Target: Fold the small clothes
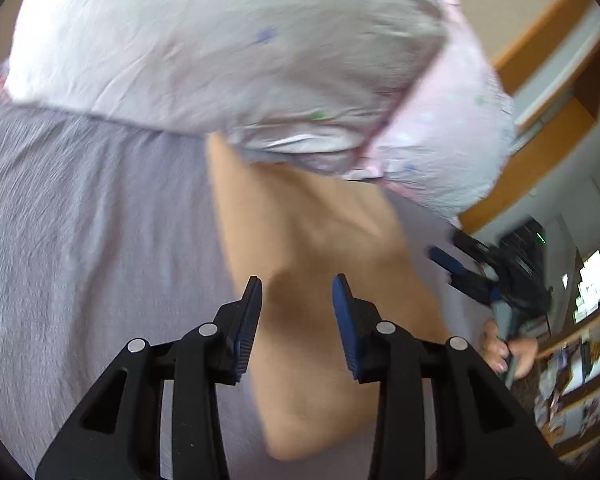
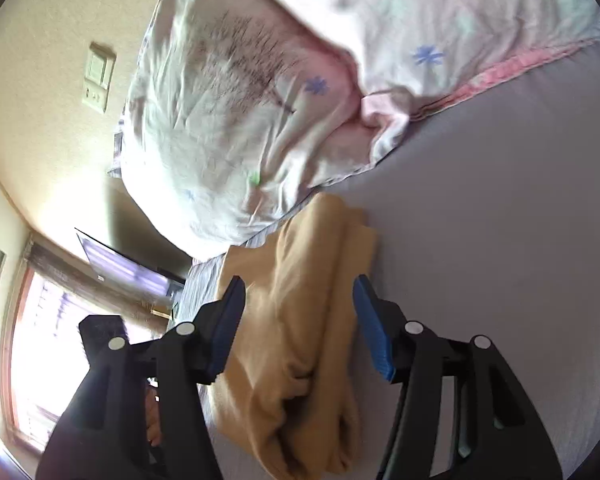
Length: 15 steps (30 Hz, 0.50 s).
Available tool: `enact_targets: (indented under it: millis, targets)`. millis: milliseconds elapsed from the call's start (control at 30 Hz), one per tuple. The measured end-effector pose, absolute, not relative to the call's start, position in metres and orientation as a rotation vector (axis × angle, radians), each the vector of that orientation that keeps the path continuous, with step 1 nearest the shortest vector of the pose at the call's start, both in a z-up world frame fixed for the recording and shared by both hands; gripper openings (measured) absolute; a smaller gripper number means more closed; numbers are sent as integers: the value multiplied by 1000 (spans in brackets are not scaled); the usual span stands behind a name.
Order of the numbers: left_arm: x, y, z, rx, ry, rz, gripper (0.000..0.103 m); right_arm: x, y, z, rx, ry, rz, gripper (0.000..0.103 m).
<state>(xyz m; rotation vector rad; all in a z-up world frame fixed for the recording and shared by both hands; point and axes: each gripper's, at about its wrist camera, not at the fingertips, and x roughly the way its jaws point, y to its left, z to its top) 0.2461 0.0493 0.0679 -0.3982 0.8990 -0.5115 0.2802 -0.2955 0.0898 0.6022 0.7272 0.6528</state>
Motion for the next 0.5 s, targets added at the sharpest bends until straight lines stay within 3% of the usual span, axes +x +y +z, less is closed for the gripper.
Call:
enact_targets:
  millis: [67, 100, 167, 400, 467, 500]
  targets:
    - [237, 35, 73, -357, 885, -544, 46, 294, -279, 85, 559, 780, 638, 56]
    - [234, 24, 72, -315, 890, -557, 46, 302, -268, 77, 549, 830, 638, 46]
    - [236, 5, 65, -274, 911, -570, 46, 306, -269, 61, 552, 850, 663, 11]
    - [237, -9, 43, -247, 962, -596, 46, 287, -295, 54, 597, 797, 567, 11]
    - [230, -3, 46, -251, 957, -621, 46, 270, -292, 71, 545, 734, 563, 20]
    - [223, -1, 48, -246, 948, -635, 47, 256, -292, 79, 539, 694, 590, 32]
